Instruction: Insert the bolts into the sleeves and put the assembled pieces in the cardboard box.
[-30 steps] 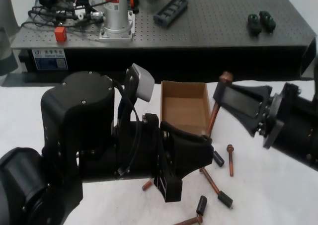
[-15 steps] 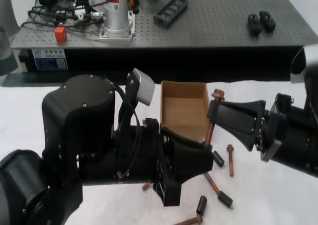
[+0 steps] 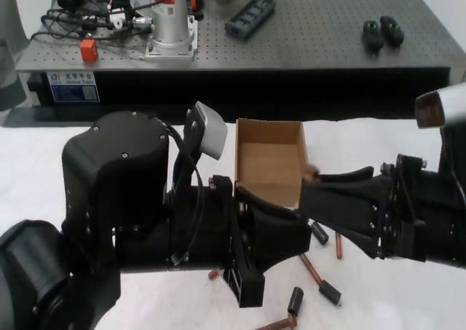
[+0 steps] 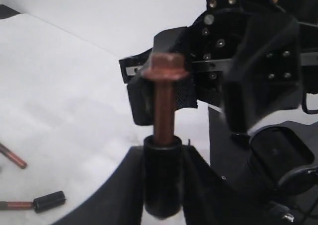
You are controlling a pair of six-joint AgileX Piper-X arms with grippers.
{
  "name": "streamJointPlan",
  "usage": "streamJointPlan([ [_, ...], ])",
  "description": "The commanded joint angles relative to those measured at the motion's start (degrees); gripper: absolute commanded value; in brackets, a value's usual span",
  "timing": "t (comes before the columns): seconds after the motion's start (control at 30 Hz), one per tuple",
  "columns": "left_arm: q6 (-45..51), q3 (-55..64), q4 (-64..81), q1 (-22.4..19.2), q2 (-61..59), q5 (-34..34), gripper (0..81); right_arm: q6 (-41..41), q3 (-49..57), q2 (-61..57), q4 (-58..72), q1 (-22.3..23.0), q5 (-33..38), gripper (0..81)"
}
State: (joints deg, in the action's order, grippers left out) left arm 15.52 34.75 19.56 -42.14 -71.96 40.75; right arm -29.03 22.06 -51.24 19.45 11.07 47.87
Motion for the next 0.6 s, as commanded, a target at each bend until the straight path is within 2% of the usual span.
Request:
streamJointPlan([
  [0.0, -2.7, 0.5, 1.9, 0.1, 0.1, -7.7, 0.7, 0.5, 0.3, 0.7, 0.0, -0.9, 0.6, 39.0],
  [0.17, -1.1, 5.9, 3.2, 2.6, -6.1, -15.0, 0.7, 8.6, 0.3, 4.1, -13.8, -12.0, -0.2, 38.2],
  [0.23, 2.6, 11.0, 0.6, 3.8, -11.5, -20.0, 0.7, 12.7, 0.3, 5.2, -23.0, -16.1, -3.6, 38.2],
  [0.3, 3.5, 19.1, -6.8, 5.3, -18.0, -23.8, 0.7, 16.5, 0.3, 5.6, -30.7, -18.8, -10.9, 38.2],
  [0.43, 0.3, 39.7, -26.3, 6.7, -31.9, -27.8, 0.7, 17.8, 0.5, 5.6, -41.6, -19.9, -21.9, 38.2],
  [0.57, -4.0, 61.5, -43.5, 6.7, -47.0, -31.8, 0.7, 18.4, 2.2, 5.6, -49.4, -19.6, -29.7, 38.2],
])
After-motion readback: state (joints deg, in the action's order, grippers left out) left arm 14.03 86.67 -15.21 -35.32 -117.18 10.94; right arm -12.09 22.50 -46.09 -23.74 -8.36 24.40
